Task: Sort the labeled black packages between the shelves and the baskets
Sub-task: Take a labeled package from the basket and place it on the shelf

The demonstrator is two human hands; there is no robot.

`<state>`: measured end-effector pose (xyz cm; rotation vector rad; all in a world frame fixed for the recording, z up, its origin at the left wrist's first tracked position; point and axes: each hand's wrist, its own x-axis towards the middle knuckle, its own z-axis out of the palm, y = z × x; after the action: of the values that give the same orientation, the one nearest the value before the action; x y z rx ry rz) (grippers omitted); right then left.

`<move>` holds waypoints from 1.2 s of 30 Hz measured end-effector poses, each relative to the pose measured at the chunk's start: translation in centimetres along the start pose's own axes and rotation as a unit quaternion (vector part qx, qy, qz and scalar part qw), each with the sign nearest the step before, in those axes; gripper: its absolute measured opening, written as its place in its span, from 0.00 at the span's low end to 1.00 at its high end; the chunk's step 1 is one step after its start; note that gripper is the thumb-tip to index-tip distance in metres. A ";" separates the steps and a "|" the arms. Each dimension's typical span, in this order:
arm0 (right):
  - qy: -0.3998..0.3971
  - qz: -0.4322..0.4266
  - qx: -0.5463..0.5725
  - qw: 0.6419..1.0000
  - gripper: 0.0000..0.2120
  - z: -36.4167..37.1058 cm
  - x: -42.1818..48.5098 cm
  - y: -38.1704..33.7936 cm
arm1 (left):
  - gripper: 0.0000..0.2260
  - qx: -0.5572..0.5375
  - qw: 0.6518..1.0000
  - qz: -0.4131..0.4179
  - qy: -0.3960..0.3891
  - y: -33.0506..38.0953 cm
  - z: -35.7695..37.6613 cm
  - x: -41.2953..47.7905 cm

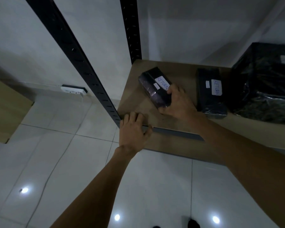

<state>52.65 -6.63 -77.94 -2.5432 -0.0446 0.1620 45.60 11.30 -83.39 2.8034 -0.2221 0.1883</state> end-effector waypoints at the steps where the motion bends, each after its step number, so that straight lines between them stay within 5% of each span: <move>1: -0.019 -0.002 0.006 1.000 0.36 -0.3 0.1 0.2 | 0.14 -0.002 1.000 -0.001 -0.003 0.1 -0.1 0.0; 8: -0.081 0.007 -0.075 0.994 0.60 -0.3 0.8 0.5 | 0.15 0.003 1.000 -0.011 -0.020 0.6 -0.3 -0.4; 17: -0.102 0.062 -0.114 0.986 0.57 -2.0 -5.0 0.0 | 0.25 -0.011 0.979 -0.005 -0.203 1.4 -4.4 -1.3; 28: -0.094 0.089 -0.042 0.991 0.54 -10.3 -19.0 -2.4 | 0.23 -0.123 0.969 0.008 -0.215 6.2 -14.6 -7.3; 36: -0.018 0.103 -0.015 0.994 0.53 -17.9 -33.3 -3.3 | 0.20 -0.169 0.969 0.067 -0.169 13.7 -23.5 -14.3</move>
<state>21.92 -16.07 -57.79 -2.5711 0.2037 0.2911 26.74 8.00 -59.32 2.4629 -0.4767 -0.2772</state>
